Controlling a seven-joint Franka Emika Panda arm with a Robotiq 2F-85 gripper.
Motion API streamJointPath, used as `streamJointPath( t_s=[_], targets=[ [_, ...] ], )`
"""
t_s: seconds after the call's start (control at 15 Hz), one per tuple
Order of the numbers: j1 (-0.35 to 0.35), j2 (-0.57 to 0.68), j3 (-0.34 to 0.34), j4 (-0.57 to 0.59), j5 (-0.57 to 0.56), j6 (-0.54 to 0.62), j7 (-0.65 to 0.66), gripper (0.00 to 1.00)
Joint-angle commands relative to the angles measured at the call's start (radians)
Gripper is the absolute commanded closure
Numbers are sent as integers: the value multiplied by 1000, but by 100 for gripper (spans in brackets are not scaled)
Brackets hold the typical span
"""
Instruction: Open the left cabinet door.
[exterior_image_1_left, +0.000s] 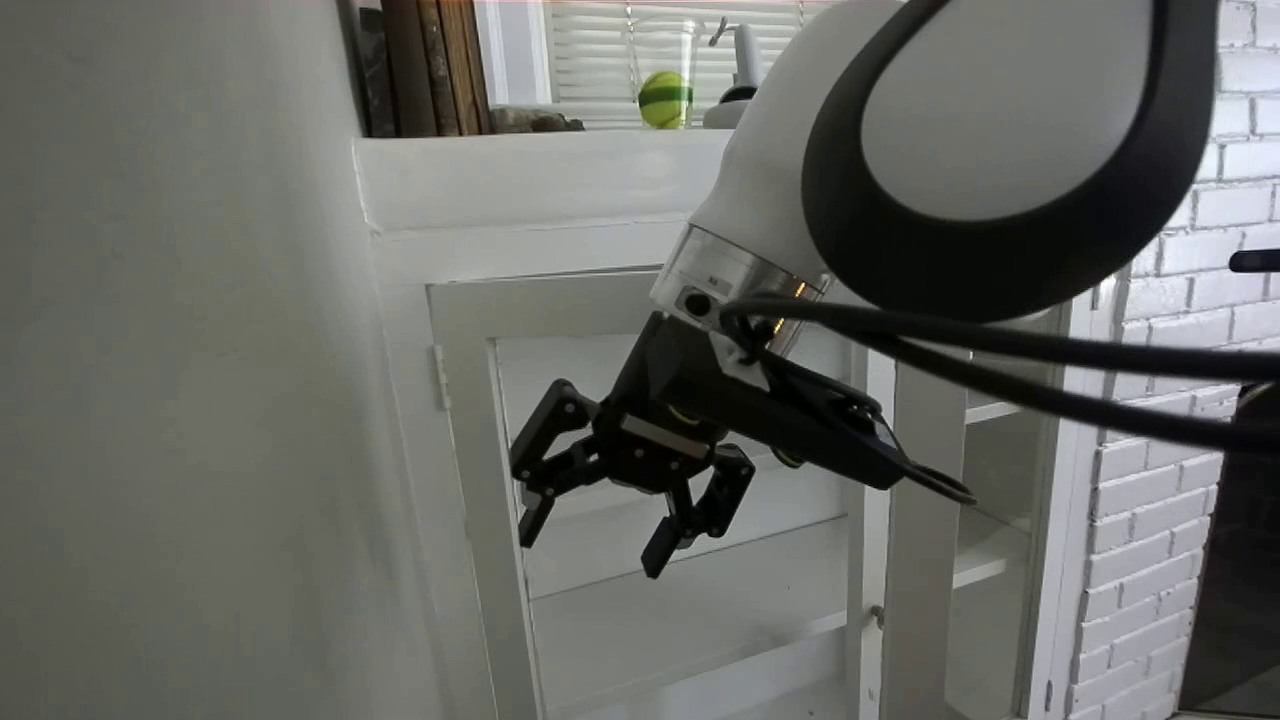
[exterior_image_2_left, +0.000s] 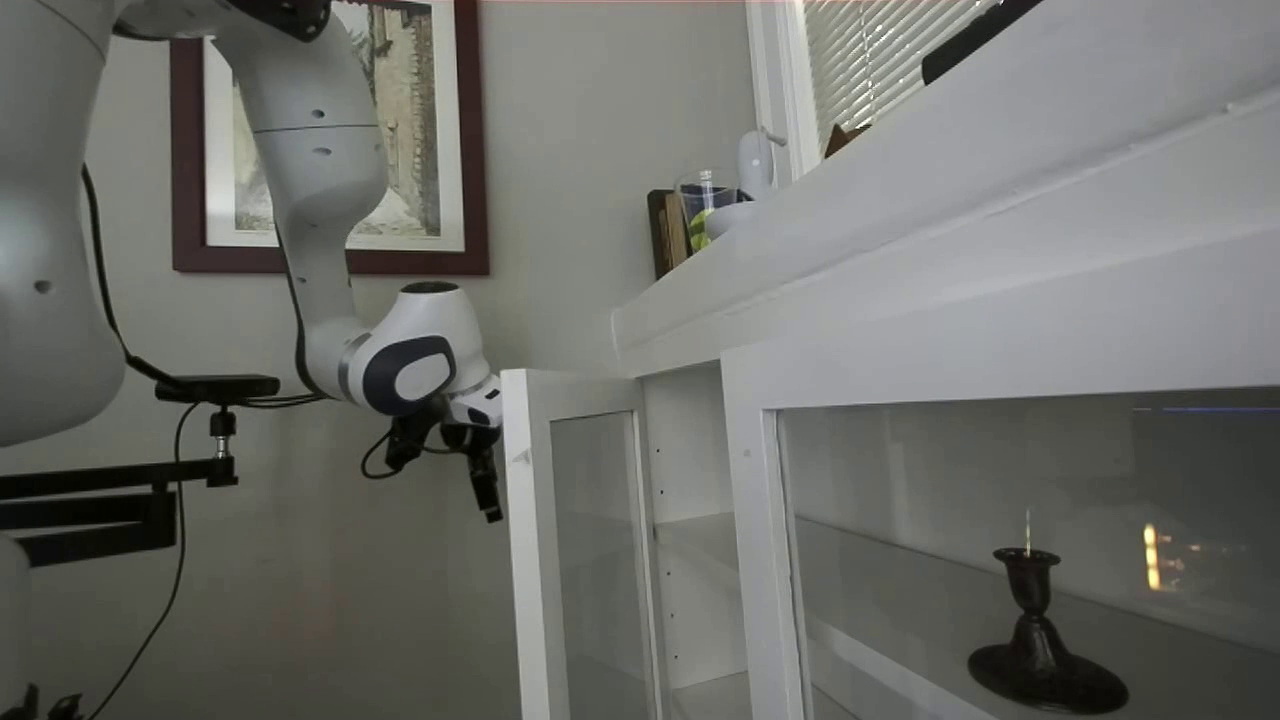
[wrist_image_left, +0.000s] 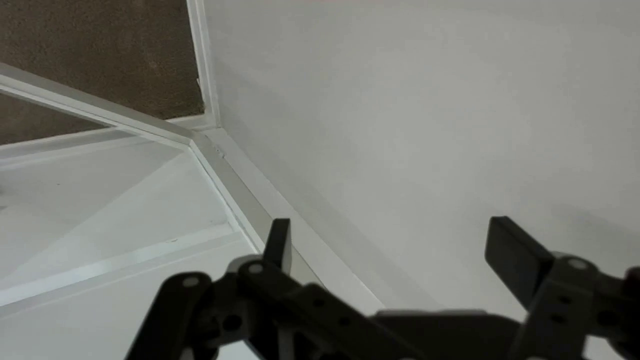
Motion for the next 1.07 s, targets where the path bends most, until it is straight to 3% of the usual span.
streamJointPath(
  t_s=[0.0,0.47,1.0],
  targets=[
    [-129,-36,124,35,19,-103,-21,0],
    [-402,-28,389,116,44,-289,-81,0],
    [-752,-38,724,187,-42,-598,-2,0]
  ],
)
